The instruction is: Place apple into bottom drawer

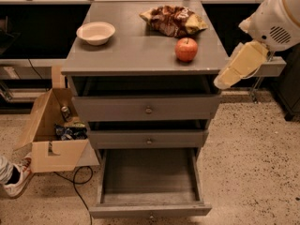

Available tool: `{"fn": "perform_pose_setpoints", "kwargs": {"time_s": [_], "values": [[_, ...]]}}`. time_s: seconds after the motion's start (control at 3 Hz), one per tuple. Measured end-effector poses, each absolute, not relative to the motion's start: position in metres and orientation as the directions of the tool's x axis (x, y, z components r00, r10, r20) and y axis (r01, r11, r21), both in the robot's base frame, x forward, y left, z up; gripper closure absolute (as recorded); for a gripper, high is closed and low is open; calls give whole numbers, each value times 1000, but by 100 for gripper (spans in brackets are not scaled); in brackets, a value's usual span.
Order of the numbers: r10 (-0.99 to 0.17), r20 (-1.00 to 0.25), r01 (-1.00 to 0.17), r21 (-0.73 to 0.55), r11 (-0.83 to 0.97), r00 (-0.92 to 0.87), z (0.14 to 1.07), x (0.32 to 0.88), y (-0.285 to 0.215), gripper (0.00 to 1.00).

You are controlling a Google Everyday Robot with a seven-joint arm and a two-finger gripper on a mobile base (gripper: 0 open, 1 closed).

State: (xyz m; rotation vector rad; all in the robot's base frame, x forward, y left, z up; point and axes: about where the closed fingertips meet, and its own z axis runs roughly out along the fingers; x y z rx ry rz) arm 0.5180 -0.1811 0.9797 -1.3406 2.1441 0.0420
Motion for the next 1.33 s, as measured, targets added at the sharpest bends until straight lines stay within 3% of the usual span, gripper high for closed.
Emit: {"fn": "perform_pose_setpoints", "kwargs": {"time_s": [0.67,1.33], "values": [[-767,-566,-820,-256,512,-302,959,544,-178,0],[-594,-746,-797,-147,586,-300,899,654,-161,0]]}}
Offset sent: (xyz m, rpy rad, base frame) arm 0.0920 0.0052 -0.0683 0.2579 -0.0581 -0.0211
